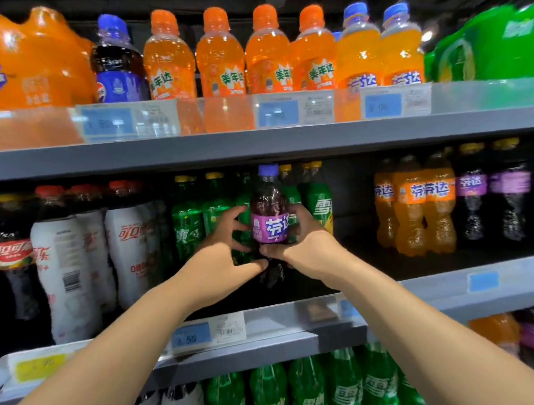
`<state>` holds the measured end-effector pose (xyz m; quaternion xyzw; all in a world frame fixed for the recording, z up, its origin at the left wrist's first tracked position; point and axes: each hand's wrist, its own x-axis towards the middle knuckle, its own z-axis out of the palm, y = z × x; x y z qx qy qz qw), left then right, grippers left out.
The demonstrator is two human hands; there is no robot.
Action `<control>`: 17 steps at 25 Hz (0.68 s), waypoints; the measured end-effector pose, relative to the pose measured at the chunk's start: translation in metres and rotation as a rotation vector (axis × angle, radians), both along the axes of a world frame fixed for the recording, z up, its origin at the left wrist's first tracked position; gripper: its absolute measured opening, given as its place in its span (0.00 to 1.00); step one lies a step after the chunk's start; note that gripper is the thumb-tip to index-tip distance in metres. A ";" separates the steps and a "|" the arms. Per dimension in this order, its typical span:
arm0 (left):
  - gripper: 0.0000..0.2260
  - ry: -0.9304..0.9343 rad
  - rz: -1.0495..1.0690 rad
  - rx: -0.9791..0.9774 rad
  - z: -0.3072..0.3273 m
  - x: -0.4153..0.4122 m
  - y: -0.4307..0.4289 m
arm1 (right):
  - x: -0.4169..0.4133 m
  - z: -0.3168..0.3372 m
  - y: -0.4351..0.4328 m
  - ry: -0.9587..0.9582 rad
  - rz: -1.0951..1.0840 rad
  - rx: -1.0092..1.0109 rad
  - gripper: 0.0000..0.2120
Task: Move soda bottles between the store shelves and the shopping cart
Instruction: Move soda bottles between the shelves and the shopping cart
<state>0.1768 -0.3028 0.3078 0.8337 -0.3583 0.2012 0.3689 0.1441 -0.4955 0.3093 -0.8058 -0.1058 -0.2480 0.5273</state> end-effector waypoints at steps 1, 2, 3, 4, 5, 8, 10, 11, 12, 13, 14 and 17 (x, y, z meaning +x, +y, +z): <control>0.44 -0.004 -0.030 0.002 0.002 -0.003 -0.006 | -0.008 -0.002 -0.004 -0.018 -0.022 -0.020 0.33; 0.45 -0.012 -0.057 0.015 0.003 -0.007 -0.011 | -0.015 -0.004 -0.008 -0.037 -0.039 -0.047 0.34; 0.45 -0.016 -0.085 0.027 0.003 -0.010 -0.017 | -0.023 -0.005 -0.012 -0.059 -0.049 -0.056 0.34; 0.45 -0.013 -0.112 0.038 0.002 -0.012 -0.022 | -0.030 -0.007 -0.017 -0.077 -0.054 -0.040 0.33; 0.45 -0.010 -0.135 0.052 0.000 -0.013 -0.024 | -0.036 -0.010 -0.022 -0.090 -0.058 -0.012 0.32; 0.42 -0.013 -0.158 0.117 -0.005 -0.012 -0.029 | -0.057 -0.018 -0.041 -0.116 -0.116 0.040 0.28; 0.38 -0.023 -0.152 0.152 -0.005 -0.011 -0.031 | -0.070 -0.023 -0.059 -0.162 -0.155 0.080 0.29; 0.35 -0.027 -0.149 0.158 -0.006 -0.012 -0.034 | -0.077 -0.024 -0.071 -0.184 -0.181 0.099 0.30; 0.33 -0.027 -0.143 0.156 -0.007 -0.013 -0.037 | -0.084 -0.025 -0.082 -0.201 -0.207 0.113 0.31; 0.31 -0.029 -0.136 0.153 -0.009 -0.014 -0.041 | -0.091 -0.025 -0.095 -0.212 -0.238 0.122 0.30; 0.31 -0.035 -0.130 0.157 -0.011 -0.016 -0.047 | -0.098 -0.024 -0.109 -0.220 -0.273 0.115 0.29; 0.30 -0.059 -0.125 0.196 -0.014 -0.021 -0.072 | -0.113 -0.026 -0.155 -0.240 -0.341 0.077 0.27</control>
